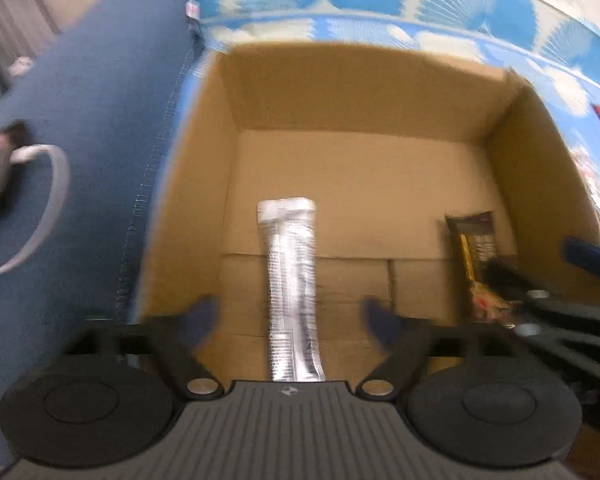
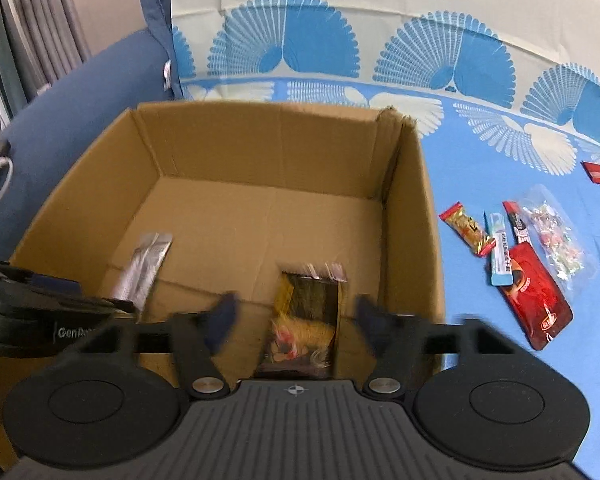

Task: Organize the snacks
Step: 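Open both tools to release the snacks into the box, then move both tools back toward the remaining snacks, then grasp the red coffee pouch with the left tool while the right tool grasps the yellow wafer bar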

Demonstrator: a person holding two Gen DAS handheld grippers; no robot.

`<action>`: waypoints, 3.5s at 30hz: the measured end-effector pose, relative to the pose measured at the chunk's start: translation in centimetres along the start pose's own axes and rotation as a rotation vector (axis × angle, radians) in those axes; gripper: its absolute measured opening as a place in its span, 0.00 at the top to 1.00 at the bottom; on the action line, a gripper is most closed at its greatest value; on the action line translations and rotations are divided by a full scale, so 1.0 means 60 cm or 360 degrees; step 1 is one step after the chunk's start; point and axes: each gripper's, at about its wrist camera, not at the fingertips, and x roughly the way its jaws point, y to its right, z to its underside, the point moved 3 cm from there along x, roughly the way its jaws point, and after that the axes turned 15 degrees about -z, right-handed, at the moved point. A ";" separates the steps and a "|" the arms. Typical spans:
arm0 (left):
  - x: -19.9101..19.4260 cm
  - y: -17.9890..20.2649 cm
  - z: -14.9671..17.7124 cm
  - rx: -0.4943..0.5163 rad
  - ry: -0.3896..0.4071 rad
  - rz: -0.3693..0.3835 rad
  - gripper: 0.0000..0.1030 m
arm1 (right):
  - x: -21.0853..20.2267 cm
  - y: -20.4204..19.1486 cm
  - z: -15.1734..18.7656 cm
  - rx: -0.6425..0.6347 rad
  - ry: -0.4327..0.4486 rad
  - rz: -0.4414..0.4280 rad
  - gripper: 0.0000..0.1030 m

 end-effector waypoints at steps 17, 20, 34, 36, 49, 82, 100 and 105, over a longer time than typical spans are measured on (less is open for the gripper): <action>-0.235 -0.074 0.193 -0.0136 0.0096 -0.0085 0.00 | -0.265 -0.104 0.111 -0.0195 0.0152 -0.0045 0.09; -0.267 -0.077 0.225 -0.0144 0.0153 -0.0114 0.00 | -0.299 -0.119 0.138 -0.0220 0.0164 -0.0054 0.08; -0.367 -0.065 0.279 -0.0118 0.0341 -0.0132 0.00 | -0.414 -0.123 0.201 -0.0184 0.0337 -0.0029 0.06; -0.377 -0.064 0.283 -0.0117 0.0362 -0.0144 0.00 | -0.421 -0.123 0.205 -0.0175 0.0354 -0.0030 0.06; -0.392 -0.036 0.281 -0.0046 0.0369 -0.0168 0.00 | -0.444 -0.100 0.216 -0.0128 0.0412 -0.0050 0.04; -0.215 0.456 -0.004 0.0121 -0.0183 0.0195 0.00 | -0.427 0.422 0.211 0.0626 0.0507 0.0531 0.03; 0.042 0.626 -0.137 -0.0320 -0.0606 0.0130 0.00 | -0.150 0.745 0.121 0.0776 0.0228 0.0607 0.00; 0.047 0.645 -0.156 -0.0336 -0.0637 0.0124 0.00 | -0.113 0.771 0.082 0.0692 0.0243 0.0645 0.00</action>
